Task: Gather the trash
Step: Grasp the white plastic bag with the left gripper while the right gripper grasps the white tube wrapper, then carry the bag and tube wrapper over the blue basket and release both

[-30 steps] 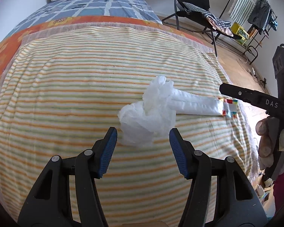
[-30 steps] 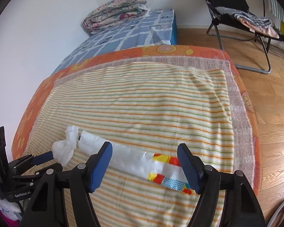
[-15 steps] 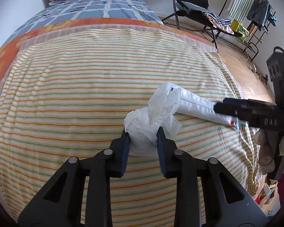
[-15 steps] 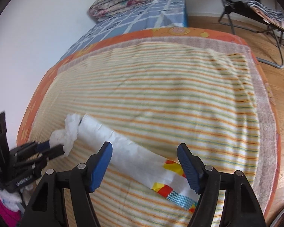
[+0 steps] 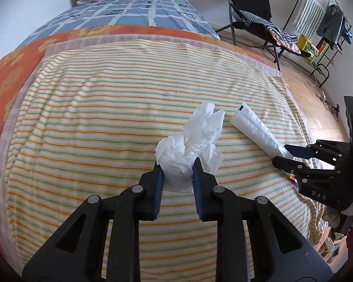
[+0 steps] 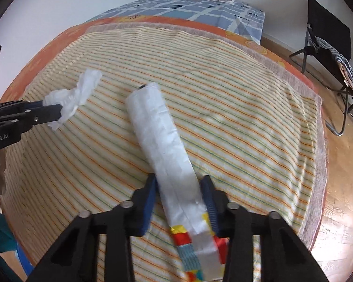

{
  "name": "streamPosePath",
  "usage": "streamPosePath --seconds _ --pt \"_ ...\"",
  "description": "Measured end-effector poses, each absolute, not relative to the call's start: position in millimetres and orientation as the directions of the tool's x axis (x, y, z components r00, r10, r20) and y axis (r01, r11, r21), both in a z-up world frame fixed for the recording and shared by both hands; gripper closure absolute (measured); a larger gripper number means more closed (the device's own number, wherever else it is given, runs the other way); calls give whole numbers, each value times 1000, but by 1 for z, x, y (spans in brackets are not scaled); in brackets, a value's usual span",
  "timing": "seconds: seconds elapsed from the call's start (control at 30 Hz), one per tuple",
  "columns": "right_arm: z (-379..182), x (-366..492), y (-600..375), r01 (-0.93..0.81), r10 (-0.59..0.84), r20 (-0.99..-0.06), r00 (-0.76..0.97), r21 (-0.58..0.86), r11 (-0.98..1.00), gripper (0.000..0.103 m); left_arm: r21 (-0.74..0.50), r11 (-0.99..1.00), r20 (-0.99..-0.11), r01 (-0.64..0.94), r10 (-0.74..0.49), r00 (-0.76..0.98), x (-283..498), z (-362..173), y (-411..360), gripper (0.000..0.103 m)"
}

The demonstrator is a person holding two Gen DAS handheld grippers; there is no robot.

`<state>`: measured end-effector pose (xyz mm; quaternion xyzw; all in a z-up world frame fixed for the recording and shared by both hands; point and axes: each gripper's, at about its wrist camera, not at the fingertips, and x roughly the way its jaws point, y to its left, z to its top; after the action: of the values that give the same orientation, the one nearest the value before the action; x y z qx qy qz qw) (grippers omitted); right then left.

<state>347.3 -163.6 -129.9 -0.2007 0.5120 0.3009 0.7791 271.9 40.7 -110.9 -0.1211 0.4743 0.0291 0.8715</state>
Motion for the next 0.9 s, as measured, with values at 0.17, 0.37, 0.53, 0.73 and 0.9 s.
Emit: streamPosePath --seconds 0.17,0.37,0.53,0.73,0.9 --pt "-120 338 -170 -655 255 -914 317 -17 755 75 -179 970 -819 -163 -56 571 259 -96 42 81" --pt "-90 324 -181 -612 298 -887 353 21 790 75 -181 971 -791 -156 -49 609 240 -71 40 81" --pt "-60 308 -194 -578 367 -858 358 105 809 75 -173 976 -768 -132 -49 638 219 -50 34 81" --pt "-33 271 -199 -582 422 -835 354 157 798 75 -142 986 -741 -91 -45 670 181 -28 23 81" --pt "-23 230 -200 -599 442 -828 345 168 783 75 -103 993 -727 -53 -39 685 145 -19 12 81"
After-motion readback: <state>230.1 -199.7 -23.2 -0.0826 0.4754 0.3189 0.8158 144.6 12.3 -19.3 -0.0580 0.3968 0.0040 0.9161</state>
